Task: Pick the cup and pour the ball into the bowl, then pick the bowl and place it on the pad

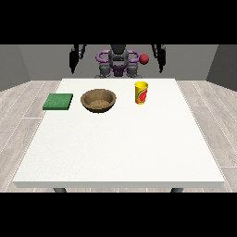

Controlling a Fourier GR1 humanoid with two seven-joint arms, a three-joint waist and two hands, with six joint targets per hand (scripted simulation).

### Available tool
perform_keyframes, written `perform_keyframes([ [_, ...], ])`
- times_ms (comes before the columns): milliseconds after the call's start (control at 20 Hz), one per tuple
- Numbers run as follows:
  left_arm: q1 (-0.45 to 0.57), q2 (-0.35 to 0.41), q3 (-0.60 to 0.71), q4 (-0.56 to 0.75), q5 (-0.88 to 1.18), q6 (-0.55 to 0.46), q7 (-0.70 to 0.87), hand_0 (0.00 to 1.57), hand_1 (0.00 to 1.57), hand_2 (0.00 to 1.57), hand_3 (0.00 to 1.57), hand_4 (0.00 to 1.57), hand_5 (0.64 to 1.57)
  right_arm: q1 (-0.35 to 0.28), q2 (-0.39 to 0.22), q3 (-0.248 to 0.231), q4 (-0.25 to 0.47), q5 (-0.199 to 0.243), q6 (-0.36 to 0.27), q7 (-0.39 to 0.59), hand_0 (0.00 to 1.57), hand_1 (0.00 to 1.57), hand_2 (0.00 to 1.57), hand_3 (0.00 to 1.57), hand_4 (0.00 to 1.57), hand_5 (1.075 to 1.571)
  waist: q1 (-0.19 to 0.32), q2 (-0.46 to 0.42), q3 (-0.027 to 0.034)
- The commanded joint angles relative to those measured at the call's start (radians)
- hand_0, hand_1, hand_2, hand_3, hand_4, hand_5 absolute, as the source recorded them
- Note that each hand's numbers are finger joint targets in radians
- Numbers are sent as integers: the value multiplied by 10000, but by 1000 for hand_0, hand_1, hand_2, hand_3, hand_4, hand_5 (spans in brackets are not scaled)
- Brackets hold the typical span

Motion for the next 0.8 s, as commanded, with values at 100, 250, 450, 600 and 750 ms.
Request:
perform_keyframes([
  [100,-134,333,129,-789,81,-55,628,0,0,0,0,0,1557,-93,-326,-90,-759,-66,73,650,0,0,0,0,0,1569,-1,-2067,-98],
  [250,-253,444,181,-1088,177,-85,1043,0,0,0,0,0,1557,-132,-479,-120,-1031,-136,140,1131,0,0,0,0,0,1569,-47,-2820,-130],
  [450,-1295,328,1530,-1757,2097,-44,2039,0,0,0,0,0,1558,132,-1486,-1708,-639,-2315,1952,716,0,0,0,0,0,1569,-30,-1676,-128],
  [600,-922,293,1733,-1195,2103,-288,894,0,0,0,0,0,1548,163,-1350,-1841,-1147,-2704,2267,669,0,0,0,0,0,1571,-304,-1024,-133],
  [750,-1770,631,2400,-565,2149,-50,661,0,0,0,0,0,1547,-135,-1622,-2050,-1227,-2988,2628,732,0,0,0,0,0,1569,-679,-460,-133],
])
